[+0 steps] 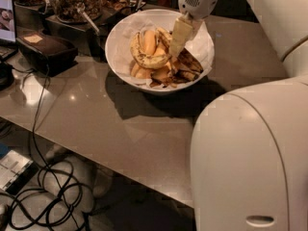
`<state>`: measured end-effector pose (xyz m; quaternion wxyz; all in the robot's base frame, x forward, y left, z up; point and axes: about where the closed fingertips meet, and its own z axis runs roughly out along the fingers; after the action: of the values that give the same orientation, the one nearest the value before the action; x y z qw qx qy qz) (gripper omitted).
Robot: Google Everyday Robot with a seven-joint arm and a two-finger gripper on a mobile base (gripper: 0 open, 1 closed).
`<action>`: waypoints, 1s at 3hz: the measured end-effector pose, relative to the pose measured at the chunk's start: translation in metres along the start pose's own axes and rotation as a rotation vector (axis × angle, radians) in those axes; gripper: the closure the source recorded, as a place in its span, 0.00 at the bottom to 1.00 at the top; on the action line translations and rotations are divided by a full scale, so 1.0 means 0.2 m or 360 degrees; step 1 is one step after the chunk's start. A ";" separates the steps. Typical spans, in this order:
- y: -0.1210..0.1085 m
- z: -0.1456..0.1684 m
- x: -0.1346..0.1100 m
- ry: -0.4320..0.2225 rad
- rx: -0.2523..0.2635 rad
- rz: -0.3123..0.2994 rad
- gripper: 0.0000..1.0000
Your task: Pick banana from white bowl
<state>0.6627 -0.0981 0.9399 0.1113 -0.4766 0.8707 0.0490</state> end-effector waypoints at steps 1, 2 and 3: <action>0.04 0.04 -0.01 0.0053 -0.0014 -0.0060 0.58; 0.09 0.05 -0.01 0.0106 -0.0016 -0.0126 0.82; 0.13 0.02 0.03 0.0096 -0.0006 -0.0177 1.00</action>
Offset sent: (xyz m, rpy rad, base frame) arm -0.0670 0.0027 -0.0124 -0.1591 0.1845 0.1400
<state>0.6394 -0.0882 0.9335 0.0866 -0.5258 0.8456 0.0298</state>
